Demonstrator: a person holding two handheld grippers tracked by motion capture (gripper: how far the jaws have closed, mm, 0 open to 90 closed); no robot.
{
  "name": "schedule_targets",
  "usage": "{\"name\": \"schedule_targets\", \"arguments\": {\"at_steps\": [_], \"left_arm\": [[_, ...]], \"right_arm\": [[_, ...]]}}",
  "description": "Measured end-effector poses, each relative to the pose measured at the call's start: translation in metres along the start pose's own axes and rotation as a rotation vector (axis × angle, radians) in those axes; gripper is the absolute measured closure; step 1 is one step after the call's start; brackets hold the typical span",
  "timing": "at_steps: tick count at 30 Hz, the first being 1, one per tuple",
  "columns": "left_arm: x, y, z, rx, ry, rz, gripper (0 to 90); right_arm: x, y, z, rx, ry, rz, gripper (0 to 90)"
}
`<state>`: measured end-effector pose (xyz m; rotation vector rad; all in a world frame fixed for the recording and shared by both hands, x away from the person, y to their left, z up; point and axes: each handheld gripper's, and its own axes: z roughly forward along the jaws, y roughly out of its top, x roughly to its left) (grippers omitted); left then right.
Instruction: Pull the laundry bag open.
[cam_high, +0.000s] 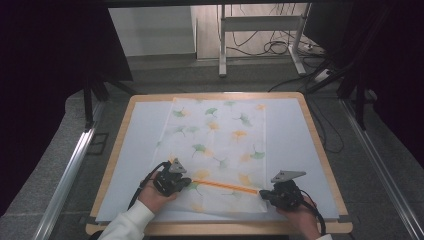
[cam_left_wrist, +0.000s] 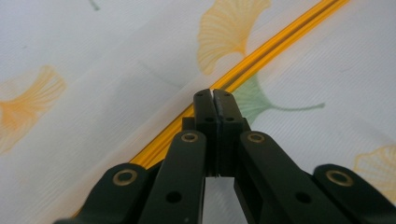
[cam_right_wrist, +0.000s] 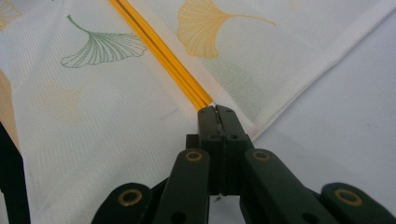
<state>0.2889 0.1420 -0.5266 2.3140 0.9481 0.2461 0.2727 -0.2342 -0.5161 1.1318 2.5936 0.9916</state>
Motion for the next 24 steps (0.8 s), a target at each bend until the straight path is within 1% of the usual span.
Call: {"name": "schedule_targets", "arguments": {"at_steps": [3,9,16,18,24], "left_arm": [[0.003,-0.003,-0.002,-0.004,0.004,-0.014,90.0],[0.007,-0.007,-0.005,0.001,0.009,-0.018,90.0],[0.013,-0.012,-0.009,0.004,0.035,-0.033,90.0],[0.015,-0.014,-0.011,0.004,0.034,-0.041,90.0],[0.022,-0.019,-0.015,0.006,0.061,-0.052,90.0]], "right_arm": [[0.0,0.0,0.0,0.0,-0.001,-0.002,89.3],[0.0,0.0,0.0,0.001,-0.001,-0.001,89.3],[0.0,0.0,0.0,0.0,0.0,-0.003,89.3],[0.0,0.0,0.0,0.0,0.0,-0.003,89.3],[0.0,0.0,0.0,0.0,0.001,0.0,89.3]]}}
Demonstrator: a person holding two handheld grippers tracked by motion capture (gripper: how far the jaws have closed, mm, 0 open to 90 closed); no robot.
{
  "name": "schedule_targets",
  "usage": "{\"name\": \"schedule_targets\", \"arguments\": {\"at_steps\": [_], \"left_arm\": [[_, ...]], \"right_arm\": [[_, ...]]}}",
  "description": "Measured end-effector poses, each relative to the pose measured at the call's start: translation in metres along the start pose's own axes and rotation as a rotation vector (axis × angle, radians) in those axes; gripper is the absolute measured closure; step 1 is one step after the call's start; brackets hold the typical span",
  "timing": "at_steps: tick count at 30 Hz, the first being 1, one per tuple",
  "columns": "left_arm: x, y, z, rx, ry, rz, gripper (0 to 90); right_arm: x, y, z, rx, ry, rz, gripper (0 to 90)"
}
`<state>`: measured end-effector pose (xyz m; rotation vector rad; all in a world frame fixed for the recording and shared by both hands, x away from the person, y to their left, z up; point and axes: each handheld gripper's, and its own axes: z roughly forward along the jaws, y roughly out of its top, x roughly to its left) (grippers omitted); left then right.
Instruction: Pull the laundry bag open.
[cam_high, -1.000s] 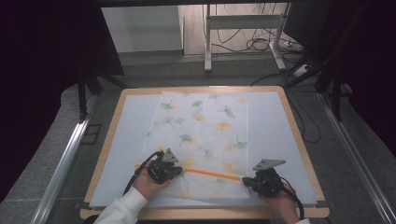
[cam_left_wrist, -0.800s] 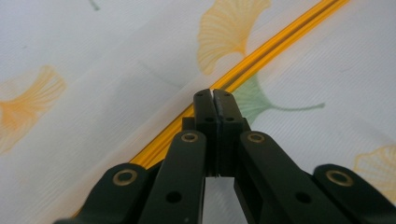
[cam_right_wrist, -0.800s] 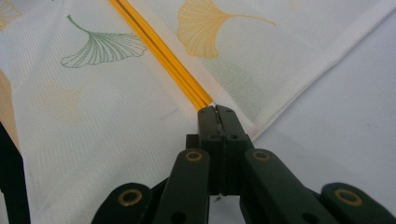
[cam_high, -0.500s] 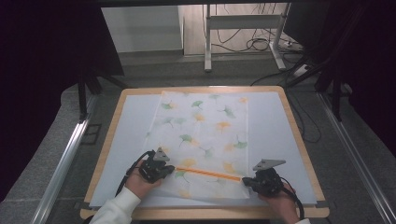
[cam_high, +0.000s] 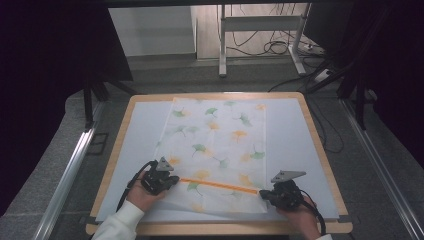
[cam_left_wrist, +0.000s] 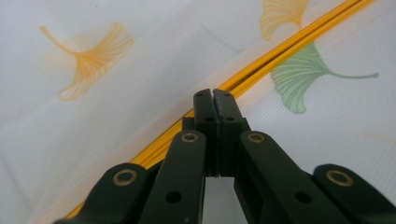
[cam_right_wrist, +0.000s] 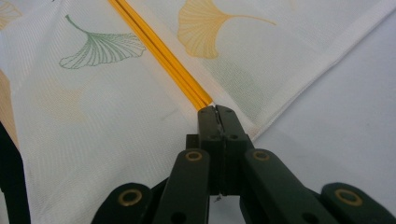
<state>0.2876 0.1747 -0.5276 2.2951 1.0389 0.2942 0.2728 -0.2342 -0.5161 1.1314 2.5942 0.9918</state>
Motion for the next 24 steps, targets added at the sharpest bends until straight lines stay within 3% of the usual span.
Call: {"name": "schedule_targets", "arguments": {"at_steps": [10,16,24], "left_arm": [[0.01,-0.009,-0.006,-0.002,0.002,-0.036,90.0],[0.013,-0.012,-0.009,0.003,0.03,-0.034,90.0],[0.022,-0.017,-0.013,0.004,0.038,-0.056,90.0]], "right_arm": [[0.0,0.0,0.0,0.0,0.0,-0.003,89.3],[0.0,0.0,0.0,0.001,-0.002,-0.004,89.3],[0.0,0.0,0.0,0.001,-0.002,-0.004,89.3]]}}
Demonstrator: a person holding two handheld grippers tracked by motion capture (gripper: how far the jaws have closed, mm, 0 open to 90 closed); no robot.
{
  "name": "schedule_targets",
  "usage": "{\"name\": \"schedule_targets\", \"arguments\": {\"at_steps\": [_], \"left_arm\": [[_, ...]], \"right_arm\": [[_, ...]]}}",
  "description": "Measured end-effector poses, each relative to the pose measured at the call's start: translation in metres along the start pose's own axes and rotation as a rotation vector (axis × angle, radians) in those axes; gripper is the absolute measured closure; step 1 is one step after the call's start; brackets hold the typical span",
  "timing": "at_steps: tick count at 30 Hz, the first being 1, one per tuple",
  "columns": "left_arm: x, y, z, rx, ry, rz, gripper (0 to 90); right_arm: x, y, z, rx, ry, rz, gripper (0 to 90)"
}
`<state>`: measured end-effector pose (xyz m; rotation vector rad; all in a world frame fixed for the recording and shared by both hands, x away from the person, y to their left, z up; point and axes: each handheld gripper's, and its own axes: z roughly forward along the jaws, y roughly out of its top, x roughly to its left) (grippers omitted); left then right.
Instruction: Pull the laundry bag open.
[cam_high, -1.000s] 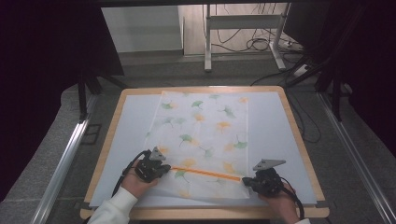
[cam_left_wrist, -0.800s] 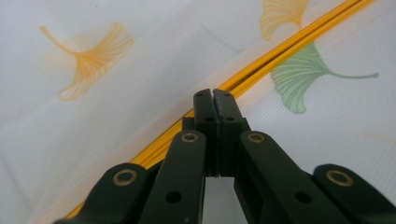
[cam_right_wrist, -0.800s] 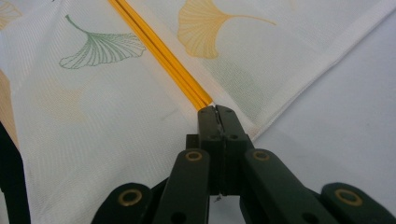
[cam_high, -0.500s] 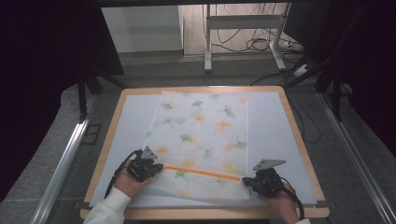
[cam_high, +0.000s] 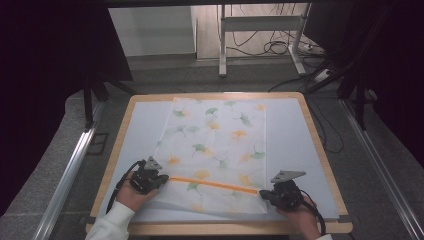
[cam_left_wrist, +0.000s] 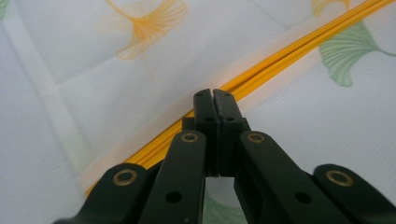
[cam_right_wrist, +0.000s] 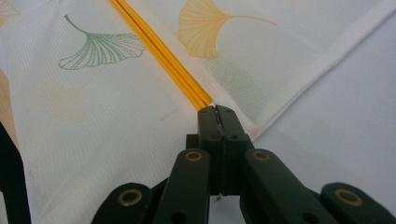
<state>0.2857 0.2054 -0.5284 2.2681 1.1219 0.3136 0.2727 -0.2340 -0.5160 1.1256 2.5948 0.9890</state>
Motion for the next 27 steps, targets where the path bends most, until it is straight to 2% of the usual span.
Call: {"name": "schedule_targets", "arguments": {"at_steps": [6,18,27], "left_arm": [[0.007,-0.005,-0.003,-0.001,0.005,-0.017,90.0],[0.012,-0.008,-0.006,0.003,0.023,-0.028,90.0],[0.022,-0.018,-0.012,-0.002,0.034,-0.061,90.0]], "right_arm": [[0.0,0.0,0.0,0.0,0.001,0.0,89.3],[0.0,0.0,0.0,-0.001,0.001,-0.002,89.3],[0.0,0.0,0.0,-0.001,0.001,-0.001,89.3]]}}
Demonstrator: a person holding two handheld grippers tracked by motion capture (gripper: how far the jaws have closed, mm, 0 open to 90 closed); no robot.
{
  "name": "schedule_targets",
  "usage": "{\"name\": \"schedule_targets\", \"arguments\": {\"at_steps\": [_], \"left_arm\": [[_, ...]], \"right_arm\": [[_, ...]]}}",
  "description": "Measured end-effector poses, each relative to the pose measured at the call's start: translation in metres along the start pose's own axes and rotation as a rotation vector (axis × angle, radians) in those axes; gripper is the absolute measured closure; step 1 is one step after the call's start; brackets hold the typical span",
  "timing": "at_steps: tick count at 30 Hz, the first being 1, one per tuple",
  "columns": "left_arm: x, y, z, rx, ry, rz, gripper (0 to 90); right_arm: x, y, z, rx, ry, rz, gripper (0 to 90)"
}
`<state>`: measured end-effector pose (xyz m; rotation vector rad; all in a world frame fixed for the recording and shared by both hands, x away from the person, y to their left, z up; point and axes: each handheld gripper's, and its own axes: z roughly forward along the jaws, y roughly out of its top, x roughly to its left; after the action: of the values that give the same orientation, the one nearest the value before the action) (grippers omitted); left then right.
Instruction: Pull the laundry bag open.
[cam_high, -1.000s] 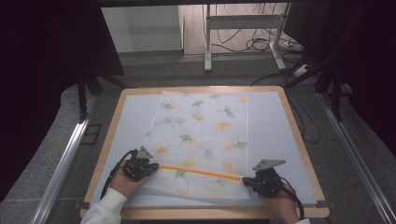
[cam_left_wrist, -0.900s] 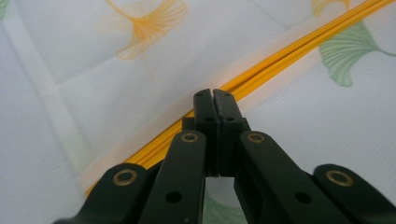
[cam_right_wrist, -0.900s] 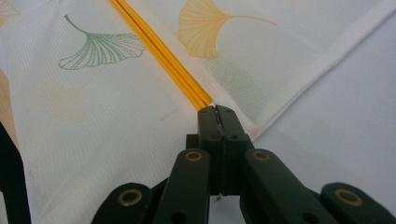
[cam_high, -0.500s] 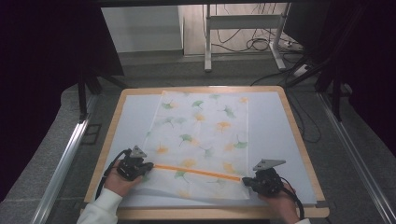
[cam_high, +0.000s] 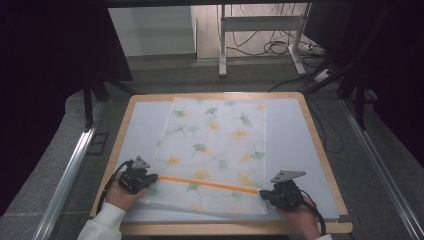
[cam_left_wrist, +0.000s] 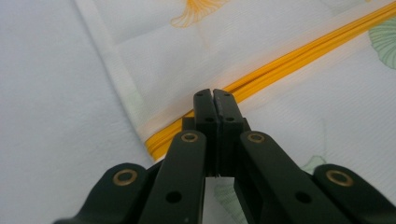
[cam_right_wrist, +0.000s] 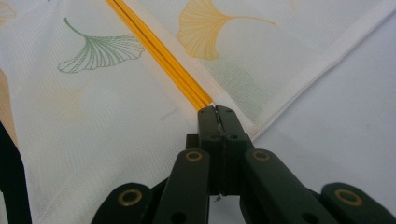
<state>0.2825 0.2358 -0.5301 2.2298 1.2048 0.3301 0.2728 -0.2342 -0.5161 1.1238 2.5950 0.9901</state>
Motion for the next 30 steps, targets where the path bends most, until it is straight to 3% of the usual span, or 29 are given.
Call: {"name": "schedule_targets", "arguments": {"at_steps": [11,13,23,29,30], "left_arm": [[0.0,0.0,-0.001,0.01,0.014,0.004,90.0],[0.0,-0.001,-0.002,0.013,0.034,0.007,90.0],[0.012,-0.01,-0.009,0.001,0.046,-0.031,90.0],[0.018,-0.014,-0.014,-0.003,0.09,-0.046,90.0],[0.02,-0.016,-0.014,-0.006,0.072,-0.061,90.0]], "right_arm": [[0.0,0.0,0.0,-0.002,-0.001,-0.002,89.3],[0.0,0.0,0.0,-0.003,0.003,-0.003,89.3],[0.0,0.0,0.0,-0.002,0.002,-0.004,89.3],[-0.001,0.0,0.0,-0.003,0.004,-0.006,89.3],[-0.001,0.0,0.0,-0.003,0.004,-0.005,89.3]]}}
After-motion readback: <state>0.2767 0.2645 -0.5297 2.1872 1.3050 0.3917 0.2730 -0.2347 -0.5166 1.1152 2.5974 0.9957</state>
